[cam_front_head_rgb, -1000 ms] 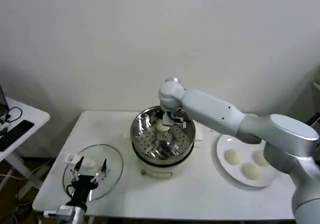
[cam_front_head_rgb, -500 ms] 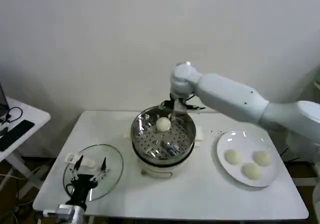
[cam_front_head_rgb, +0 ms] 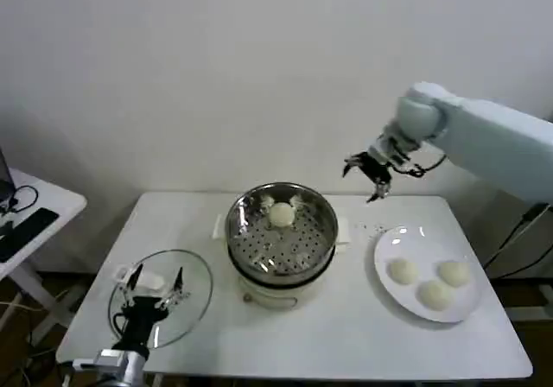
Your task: Take steamed baozi put them in steamer then cover it.
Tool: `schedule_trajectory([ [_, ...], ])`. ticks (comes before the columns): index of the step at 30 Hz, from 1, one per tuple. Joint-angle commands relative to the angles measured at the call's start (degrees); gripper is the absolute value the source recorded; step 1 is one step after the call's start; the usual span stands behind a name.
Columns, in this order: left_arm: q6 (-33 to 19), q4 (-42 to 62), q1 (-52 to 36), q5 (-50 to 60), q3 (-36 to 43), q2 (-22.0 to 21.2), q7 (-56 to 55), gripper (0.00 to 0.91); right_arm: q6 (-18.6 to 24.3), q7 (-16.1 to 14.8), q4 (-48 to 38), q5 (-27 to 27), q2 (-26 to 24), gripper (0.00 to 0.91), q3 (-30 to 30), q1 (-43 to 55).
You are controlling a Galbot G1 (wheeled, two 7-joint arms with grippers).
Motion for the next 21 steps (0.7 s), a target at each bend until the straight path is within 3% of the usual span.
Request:
schedule_trajectory([
  [1,0.1,-0.4,0.3,-0.1,-0.1,0.0,-0.2,0.907,-10.1,1.0,-1.0,2.8,-11.4,0.907,8.2,-14.8],
  [10,0.4,-0.4,0.5,0.2,0.0,-0.2,-0.3,0.907,-9.0,1.2,-3.6,-3.6,-10.4,0.907,15.8,-28.5],
  [21,1.0,-0.1,0.4,-0.2,-0.3,-1.0,-0.8,0.907,-8.4,1.7,-10.1,-5.7,-4.9,0.907,18.0,-33.0],
])
